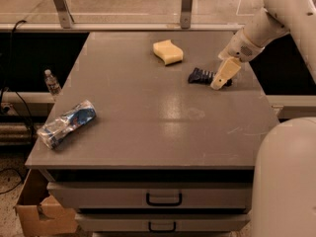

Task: Move rxbar blueberry near redbull can

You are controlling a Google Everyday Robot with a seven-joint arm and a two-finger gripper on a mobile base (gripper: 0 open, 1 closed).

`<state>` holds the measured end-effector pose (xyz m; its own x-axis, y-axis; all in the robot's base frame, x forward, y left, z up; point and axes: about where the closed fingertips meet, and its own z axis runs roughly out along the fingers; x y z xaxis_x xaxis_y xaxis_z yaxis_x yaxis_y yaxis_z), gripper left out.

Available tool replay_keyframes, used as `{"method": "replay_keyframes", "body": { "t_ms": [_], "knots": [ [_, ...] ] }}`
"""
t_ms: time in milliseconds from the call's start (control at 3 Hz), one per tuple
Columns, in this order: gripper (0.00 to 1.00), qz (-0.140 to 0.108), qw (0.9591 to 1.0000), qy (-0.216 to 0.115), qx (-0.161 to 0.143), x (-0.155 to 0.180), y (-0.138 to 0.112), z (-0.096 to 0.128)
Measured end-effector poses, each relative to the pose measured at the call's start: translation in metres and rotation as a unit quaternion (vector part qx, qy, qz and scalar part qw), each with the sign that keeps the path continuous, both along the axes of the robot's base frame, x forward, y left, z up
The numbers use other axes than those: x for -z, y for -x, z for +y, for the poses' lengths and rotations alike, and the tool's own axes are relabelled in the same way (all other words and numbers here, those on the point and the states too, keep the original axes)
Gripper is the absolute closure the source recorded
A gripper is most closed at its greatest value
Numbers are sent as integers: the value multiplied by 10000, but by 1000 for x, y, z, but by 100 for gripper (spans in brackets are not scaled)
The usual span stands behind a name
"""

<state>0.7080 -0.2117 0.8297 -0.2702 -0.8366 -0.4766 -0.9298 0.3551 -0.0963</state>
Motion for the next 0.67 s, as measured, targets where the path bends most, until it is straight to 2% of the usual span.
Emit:
{"method": "replay_keyframes", "body": {
  "t_ms": [667],
  "knots": [
    [64,-54,9994,107,-320,-8,4,28]
  ]
}}
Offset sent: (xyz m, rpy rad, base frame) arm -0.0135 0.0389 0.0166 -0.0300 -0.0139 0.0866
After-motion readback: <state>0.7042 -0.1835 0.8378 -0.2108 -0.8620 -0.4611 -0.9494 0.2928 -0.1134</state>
